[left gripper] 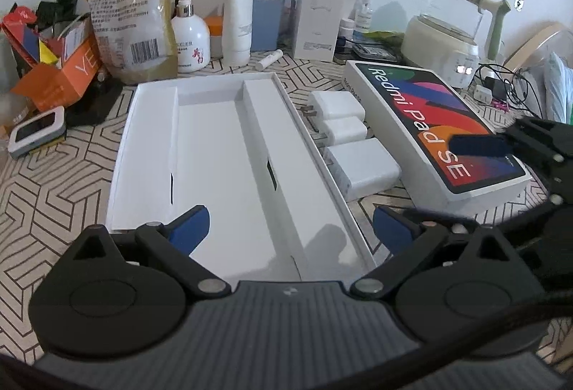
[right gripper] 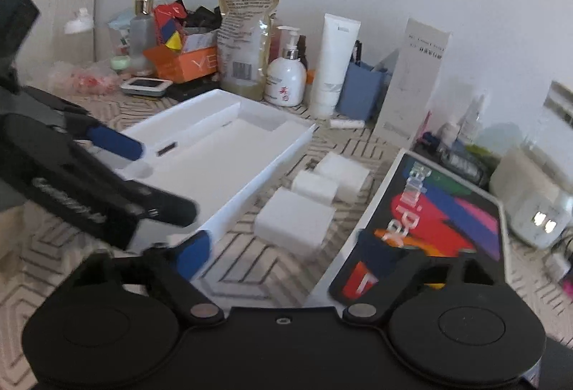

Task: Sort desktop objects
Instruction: 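Close the right gripper on a white foam block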

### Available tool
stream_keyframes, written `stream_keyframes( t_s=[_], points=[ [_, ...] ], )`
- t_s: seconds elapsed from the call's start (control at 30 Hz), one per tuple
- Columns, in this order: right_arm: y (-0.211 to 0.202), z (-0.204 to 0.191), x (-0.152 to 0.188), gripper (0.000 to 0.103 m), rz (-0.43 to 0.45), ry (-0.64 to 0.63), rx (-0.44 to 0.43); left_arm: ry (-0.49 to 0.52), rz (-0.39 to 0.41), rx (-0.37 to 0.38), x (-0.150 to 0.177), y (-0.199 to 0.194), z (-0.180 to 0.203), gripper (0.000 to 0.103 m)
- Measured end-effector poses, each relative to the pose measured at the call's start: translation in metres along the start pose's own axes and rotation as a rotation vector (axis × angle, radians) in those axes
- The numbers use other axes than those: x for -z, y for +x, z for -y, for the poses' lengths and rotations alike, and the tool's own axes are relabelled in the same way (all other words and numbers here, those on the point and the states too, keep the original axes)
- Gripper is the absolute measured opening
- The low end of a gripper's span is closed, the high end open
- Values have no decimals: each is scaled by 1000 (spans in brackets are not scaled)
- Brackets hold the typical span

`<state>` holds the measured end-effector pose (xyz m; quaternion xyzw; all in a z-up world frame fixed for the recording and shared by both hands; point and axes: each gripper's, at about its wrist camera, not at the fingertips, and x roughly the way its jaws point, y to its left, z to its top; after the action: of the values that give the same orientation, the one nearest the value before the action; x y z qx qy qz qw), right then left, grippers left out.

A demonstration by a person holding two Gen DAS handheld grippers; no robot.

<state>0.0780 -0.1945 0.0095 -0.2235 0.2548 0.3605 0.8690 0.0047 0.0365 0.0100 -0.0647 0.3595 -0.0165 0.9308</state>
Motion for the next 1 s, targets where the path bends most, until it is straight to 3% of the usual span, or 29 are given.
stream_keyframes(
  t_s=[0.13,0.23,0.3,0.37,0.57,0.7,1.0],
  points=[
    [13,-5,-4,83,0,-16,-4,-27,-4,-25,-2,2,-6,99],
    [27,-3,-8,81,-44,-4,-63,-39,12,-58,-3,2,-10,99],
    [36,-3,-10,68,-72,5,-77,-55,17,-69,-4,2,-14,99],
    [44,-1,-13,67,-96,11,-84,-75,17,-71,-5,3,-19,99],
    [57,3,-18,68,-141,6,-47,-95,7,-66,-5,5,-24,99],
    [64,5,-20,74,-166,-1,-13,-111,-3,-65,-5,7,-26,99],
    [76,12,-18,75,-192,18,-52,-132,-7,-56,-5,7,-31,99]
  ],
)
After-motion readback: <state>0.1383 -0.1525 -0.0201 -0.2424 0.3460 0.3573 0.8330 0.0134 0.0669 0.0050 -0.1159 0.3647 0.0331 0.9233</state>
